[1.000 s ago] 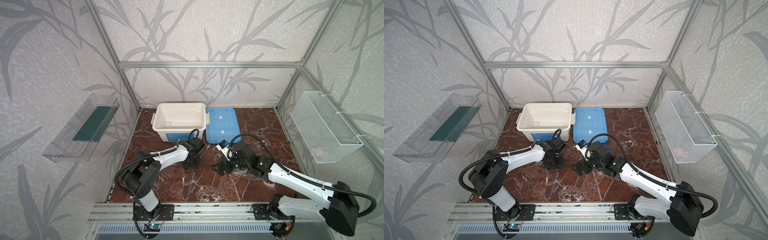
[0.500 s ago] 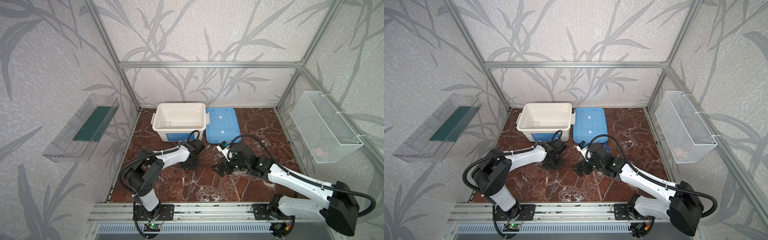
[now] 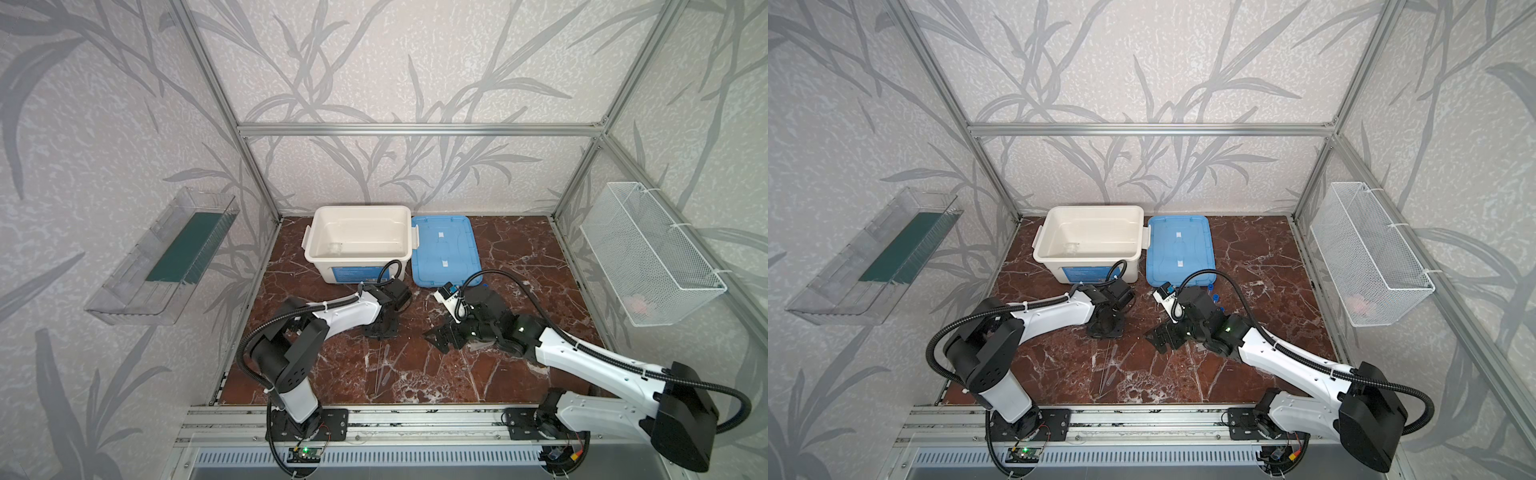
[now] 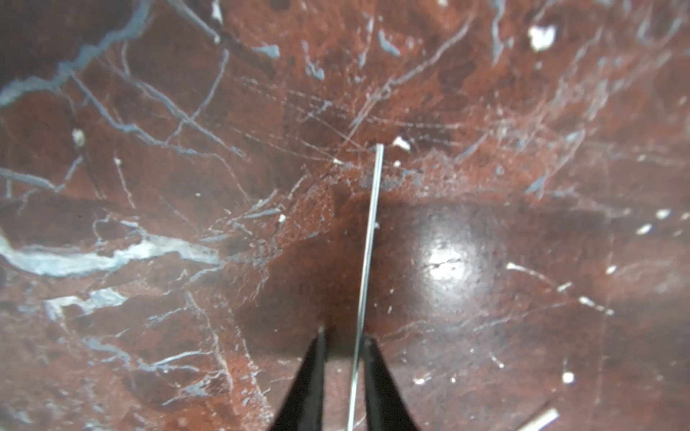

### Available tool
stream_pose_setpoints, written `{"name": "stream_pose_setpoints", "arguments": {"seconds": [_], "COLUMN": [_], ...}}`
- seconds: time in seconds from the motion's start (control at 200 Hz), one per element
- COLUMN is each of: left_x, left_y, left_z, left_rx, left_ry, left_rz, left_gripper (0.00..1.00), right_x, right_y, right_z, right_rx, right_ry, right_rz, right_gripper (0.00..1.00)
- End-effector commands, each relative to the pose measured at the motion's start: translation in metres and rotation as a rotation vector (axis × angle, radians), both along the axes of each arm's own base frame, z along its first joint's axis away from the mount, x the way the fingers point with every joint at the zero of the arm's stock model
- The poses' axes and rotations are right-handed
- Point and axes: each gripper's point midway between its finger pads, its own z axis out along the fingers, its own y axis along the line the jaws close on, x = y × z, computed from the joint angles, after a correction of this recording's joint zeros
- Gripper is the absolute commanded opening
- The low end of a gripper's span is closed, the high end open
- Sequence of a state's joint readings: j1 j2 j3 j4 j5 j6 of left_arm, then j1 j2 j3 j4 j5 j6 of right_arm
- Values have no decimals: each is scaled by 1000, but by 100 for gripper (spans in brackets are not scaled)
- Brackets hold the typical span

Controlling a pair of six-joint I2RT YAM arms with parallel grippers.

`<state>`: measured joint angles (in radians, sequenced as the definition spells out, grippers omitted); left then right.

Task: Organize the chemistry lab equipment
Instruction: 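Lower the left gripper onto the thin glass rod and close on it, then lift the glass rod toward the white bin with the left gripper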

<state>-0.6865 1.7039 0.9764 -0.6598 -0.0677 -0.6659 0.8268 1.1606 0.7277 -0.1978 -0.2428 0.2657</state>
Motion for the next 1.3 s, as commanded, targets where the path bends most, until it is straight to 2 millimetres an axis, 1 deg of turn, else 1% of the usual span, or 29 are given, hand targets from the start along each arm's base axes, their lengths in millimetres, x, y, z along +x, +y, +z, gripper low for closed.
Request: {"name": "stream_pose_setpoints", "arguments": {"seconds": [0.0, 0.115, 0.155, 0.255, 0.305, 0.385, 0.505, 0.675, 0.745, 0.79, 0.9, 0.94, 0.975, 1.04, 1.144, 1.294], "left_x": [-1, 5, 7, 12, 14, 17, 20, 20, 21, 22, 16, 13, 10, 2, -9, -29], "left_y": [14, 11, 11, 10, 9, 7, 10, 5, 7, 9, 8, 9, 10, 12, 16, 19], "left_z": [-17, -17, -17, -18, -19, -20, -19, -14, -11, -10, -11, -11, -12, -11, -4, 4], "left_rx": [83, 86, 90, 105, 107, 108, 137, 91, 102, 111, 95, 93, 94, 82, 54, 31], "left_ry": [6, -5, -12, -22, -24, -31, -35, -76, -92, -96, -70, -58, -47, -36, -36, -24], "left_rz": [-8, -22, -28, -45, -53, -68, -70, -122, -154, -156, -142, -130, -119, -96, -61, -56], "left_gripper": [15, 14, 8, 7, 1, 1, 1, 1, 2, 5, 22, 27, 29, 30, 30, 30], "right_x": [1, 2, 2, 2, 2, 2, 2, 2, 2, 2, 2, 2, 2, 1, 1, -2], "right_y": [0, 0, 0, 0, -1, -1, 0, -1, 0, 0, 1, 1, 0, 0, 0, 2], "right_z": [0, -1, -2, -2, -3, -5, -6, -5, -4, -5, -4, -4, -4, -4, -3, -2], "right_rx": [5, 3, 1, -3, -5, -9, -11, -8, -6, -6, -5, -6, -6, -7, -2, 7], "right_ry": [-11, -9, -8, -9, -10, -5, -1, -2, -6, -3, 1, 0, -1, 0, 1, 9], "right_rz": [-12, -13, -13, -12, -14, -14, -12, -14, -16, -16, -12, -12, -13, -14, -13, -4], "right_gripper": [97, 97, 97, 97, 97, 97, 97, 97, 97, 97, 97, 97, 97, 97, 97, 97]}}
